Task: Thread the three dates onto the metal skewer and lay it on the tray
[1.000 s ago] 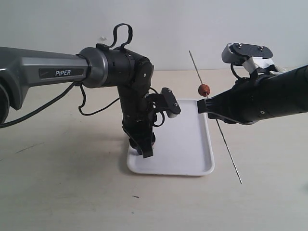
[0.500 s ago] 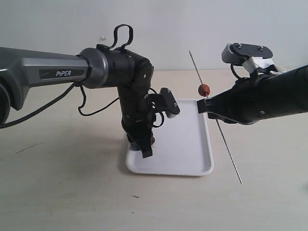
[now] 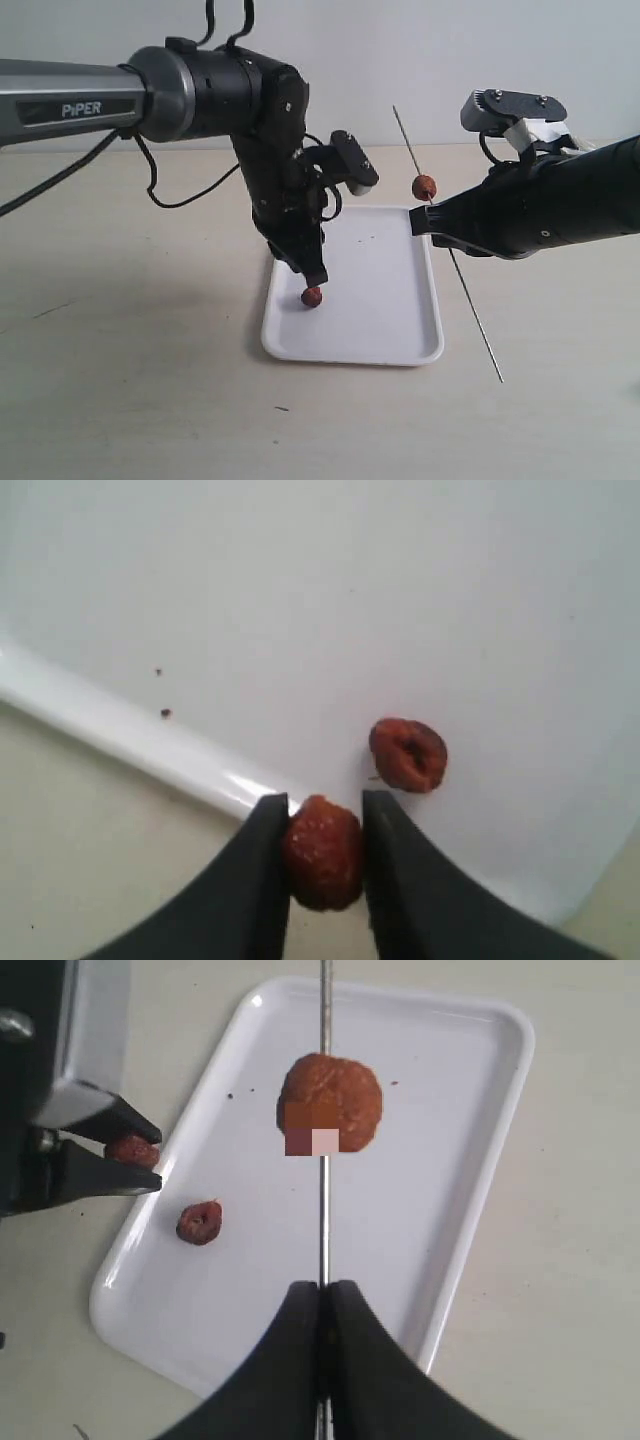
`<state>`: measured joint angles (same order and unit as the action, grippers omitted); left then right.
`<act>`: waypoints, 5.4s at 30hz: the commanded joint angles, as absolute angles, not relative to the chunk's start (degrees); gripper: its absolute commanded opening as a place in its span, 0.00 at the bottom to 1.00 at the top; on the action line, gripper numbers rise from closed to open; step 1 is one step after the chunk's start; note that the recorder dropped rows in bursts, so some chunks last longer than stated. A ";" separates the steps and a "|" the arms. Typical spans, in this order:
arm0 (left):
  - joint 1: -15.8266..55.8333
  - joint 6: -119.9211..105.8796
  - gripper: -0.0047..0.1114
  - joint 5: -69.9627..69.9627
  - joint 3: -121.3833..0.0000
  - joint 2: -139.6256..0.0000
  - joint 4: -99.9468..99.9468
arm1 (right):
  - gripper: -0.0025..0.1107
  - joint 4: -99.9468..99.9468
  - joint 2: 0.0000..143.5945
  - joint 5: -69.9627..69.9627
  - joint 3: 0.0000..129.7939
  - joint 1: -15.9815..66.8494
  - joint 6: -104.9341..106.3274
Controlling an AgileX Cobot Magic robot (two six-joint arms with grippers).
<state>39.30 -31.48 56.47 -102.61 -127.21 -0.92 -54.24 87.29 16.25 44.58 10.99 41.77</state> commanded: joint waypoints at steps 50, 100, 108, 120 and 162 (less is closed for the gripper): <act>22.80 -30.04 0.26 48.08 -102.57 -123.32 72.90 | 0.02 -62.98 81.16 30.35 40.94 10.70 48.08; 23.54 -31.16 0.26 49.08 -102.57 -123.32 72.57 | 0.02 -72.63 81.16 31.07 40.94 10.70 56.28; 23.54 -30.63 0.26 50.13 -102.57 -123.32 72.57 | 0.02 -71.89 81.62 29.53 40.94 10.70 55.21; 23.54 -31.09 0.26 50.48 -102.57 -123.32 72.46 | 0.02 -75.52 81.94 27.65 40.94 10.70 54.82; 25.20 -40.34 0.26 52.46 -102.57 -123.13 73.40 | 0.02 -99.95 86.19 26.62 44.51 10.70 69.20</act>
<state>24.84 -40.01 50.68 -102.61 -123.76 73.20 -97.07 86.17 28.46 43.72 10.99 65.32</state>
